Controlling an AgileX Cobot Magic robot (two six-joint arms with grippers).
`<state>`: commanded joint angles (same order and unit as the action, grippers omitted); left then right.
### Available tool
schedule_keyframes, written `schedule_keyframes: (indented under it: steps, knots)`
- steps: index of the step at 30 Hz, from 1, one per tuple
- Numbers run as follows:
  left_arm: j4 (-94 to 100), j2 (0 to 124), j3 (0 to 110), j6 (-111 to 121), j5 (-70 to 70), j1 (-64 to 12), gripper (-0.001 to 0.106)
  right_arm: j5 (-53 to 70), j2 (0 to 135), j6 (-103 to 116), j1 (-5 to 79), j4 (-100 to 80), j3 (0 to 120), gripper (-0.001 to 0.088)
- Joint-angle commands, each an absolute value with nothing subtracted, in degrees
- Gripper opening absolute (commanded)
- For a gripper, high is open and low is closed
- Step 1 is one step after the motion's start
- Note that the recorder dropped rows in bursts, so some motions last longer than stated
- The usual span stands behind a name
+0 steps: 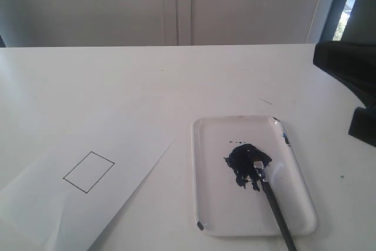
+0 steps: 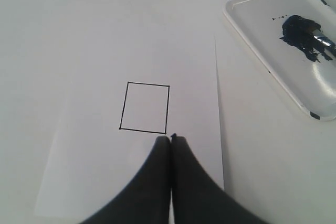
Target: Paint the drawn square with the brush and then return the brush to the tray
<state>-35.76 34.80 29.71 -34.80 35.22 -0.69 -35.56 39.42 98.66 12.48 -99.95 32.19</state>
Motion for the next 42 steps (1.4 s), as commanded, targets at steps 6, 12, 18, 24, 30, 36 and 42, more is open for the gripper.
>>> schedule_keyframes:
  steps: [6, 12, 18, 24, 30, 36, 42]
  knots:
    - [-35.8, 34.8, 29.7, -34.8, 35.2, -0.7, 0.0, -37.4, 39.4, 99.1, 12.5, -99.9, 31.5, 0.0]
    - [-35.8, 34.8, 29.7, -34.8, 35.2, -0.7, 0.0, -38.9, 39.4, 99.9, 12.5, -99.9, 30.8, 0.0]
    - [-35.8, 34.8, 29.7, -34.8, 35.2, -0.7, 0.0, -37.4, 39.4, 106.7, 12.5, -99.9, 30.8, 0.0]
    - [-35.8, 34.8, 29.7, -34.8, 35.2, -0.7, 0.0, -34.6, 39.4, 108.2, 12.5, -99.9, 30.9, 0.0]
    - [-35.8, 34.8, 29.7, -34.8, 35.2, -0.7, 0.0, -34.3, 39.4, 108.1, 12.5, -99.9, 31.0, 0.0]
    - [-35.8, 34.8, 29.7, -34.8, 35.2, -0.7, 0.0, -33.5, 39.4, 89.3, 12.5, -76.4, 31.0, 0.0]
    - [-35.8, 34.8, 29.7, -34.8, 35.2, -0.7, 0.0, -23.1, 38.7, 37.2, 12.6, -31.6, 30.8, 0.0]
